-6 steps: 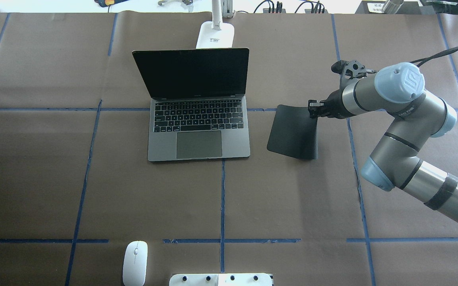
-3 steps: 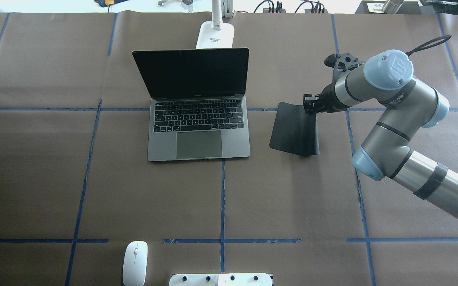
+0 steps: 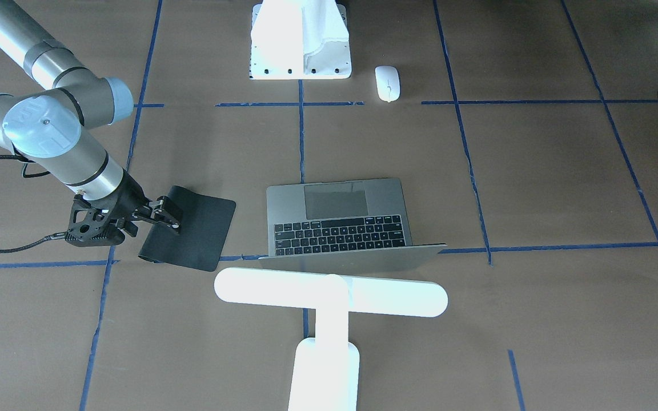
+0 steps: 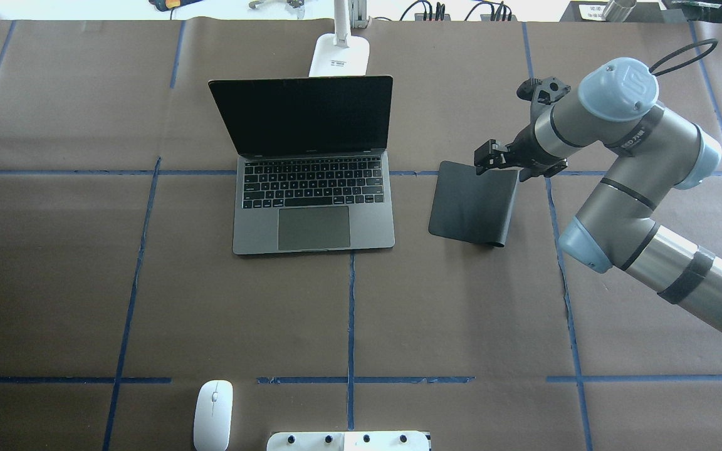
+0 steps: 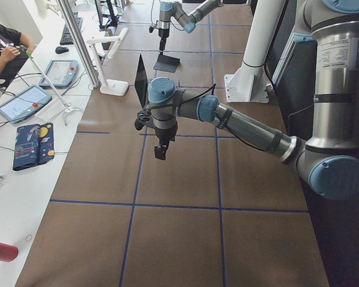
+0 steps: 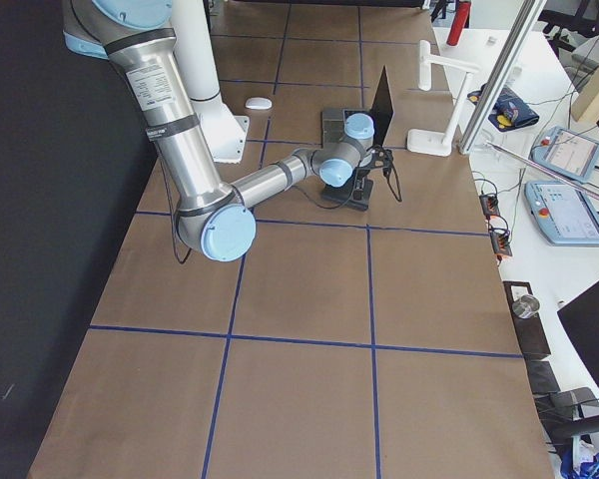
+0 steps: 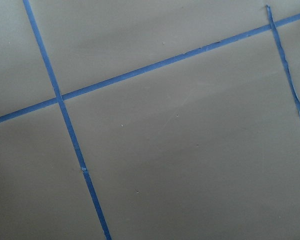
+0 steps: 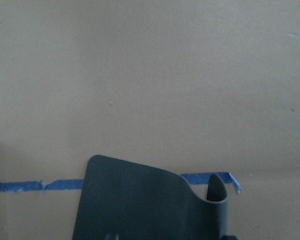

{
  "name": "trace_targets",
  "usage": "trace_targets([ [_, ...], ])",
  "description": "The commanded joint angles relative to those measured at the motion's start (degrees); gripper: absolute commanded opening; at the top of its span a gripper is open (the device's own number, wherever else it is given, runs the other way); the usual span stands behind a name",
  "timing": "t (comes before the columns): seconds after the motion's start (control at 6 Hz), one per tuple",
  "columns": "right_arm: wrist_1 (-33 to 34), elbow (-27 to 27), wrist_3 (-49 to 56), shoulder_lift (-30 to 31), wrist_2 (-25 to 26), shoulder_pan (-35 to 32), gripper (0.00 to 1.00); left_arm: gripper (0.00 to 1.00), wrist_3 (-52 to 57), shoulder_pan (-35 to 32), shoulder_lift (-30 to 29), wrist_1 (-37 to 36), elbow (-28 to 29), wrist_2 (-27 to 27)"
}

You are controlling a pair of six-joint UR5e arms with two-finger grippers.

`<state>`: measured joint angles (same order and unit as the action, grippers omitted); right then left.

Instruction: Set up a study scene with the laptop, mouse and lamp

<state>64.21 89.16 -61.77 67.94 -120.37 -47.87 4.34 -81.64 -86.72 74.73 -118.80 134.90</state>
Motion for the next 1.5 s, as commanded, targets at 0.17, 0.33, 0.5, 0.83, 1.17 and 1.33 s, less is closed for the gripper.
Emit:
trace_targets([
  [0.17,14.7,10.5,17.0,8.3,-0.2,-3.1,1.0,1.0,-3.8,5.8,-0.3,5.6,-1.3,-0.3],
  [0.33,15.7,14.9,25.6,15.0,-0.4,-5.5,1.0,1.0,-11.9,10.1,-0.4,9.2,-1.3,-0.4],
  [0.5,15.9,18.0,34.4,20.9,-0.7,-9.9,1.0,1.0,-20.3,15.1,-0.2,14.9,-1.3,-4.6],
  [0.83,15.8,18.3,52.7,28.6,-8.5,-21.8,1.0,1.0,-36.9,25.2,0.1,22.5,-1.8,-9.9],
  [1.17,15.8,17.8,70.2,35.8,-8.8,-32.1,1.0,1.0,-55.4,40.4,0.2,24.6,-6.4,-20.9],
  [1.33,15.9,17.4,76.9,39.0,-10.9,-37.4,1.0,1.0,-63.8,47.8,0.2,24.6,-8.7,-25.7],
])
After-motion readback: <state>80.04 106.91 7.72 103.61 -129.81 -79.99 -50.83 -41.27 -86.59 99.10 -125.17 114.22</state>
